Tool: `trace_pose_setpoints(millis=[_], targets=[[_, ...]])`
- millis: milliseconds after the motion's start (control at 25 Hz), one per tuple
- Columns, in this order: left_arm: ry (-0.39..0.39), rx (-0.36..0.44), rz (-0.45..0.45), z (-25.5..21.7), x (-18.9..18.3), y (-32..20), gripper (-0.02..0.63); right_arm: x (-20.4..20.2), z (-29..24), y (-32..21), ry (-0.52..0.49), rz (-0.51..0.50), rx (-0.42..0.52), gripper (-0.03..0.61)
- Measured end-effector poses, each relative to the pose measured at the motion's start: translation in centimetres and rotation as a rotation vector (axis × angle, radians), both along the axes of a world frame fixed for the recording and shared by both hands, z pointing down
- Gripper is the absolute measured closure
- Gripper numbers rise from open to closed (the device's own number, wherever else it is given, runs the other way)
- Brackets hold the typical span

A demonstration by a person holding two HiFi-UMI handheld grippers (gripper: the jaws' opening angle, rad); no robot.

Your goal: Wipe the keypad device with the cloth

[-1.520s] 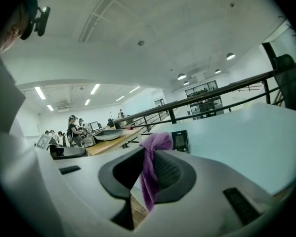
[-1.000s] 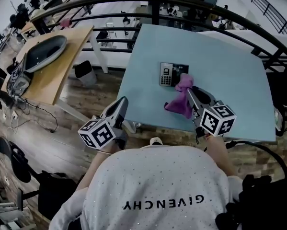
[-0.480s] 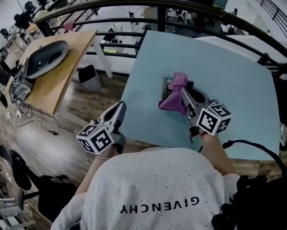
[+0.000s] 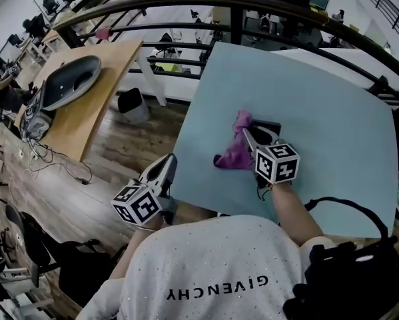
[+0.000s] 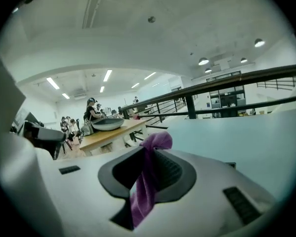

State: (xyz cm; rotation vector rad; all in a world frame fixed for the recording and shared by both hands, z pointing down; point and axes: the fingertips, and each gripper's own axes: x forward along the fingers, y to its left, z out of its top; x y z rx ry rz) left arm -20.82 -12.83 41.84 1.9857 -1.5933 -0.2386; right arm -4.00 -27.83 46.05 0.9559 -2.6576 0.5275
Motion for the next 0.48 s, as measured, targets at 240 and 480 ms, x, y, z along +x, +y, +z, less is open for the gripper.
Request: trace_pose_setpoints(millis=[240, 480], targets=[[-0.005, -0.04, -0.02, 1.3, -0.1, 0.2, 0.614, -0.6, 2.5, -1.8, 0.061, -0.015, 0.001, 0.515], [0.001, -0.059, -0.021, 2.4, 0.2, 0.2, 0.614, 0.4, 3.8, -2.9, 0.039, 0.033, -0.041, 0.515]])
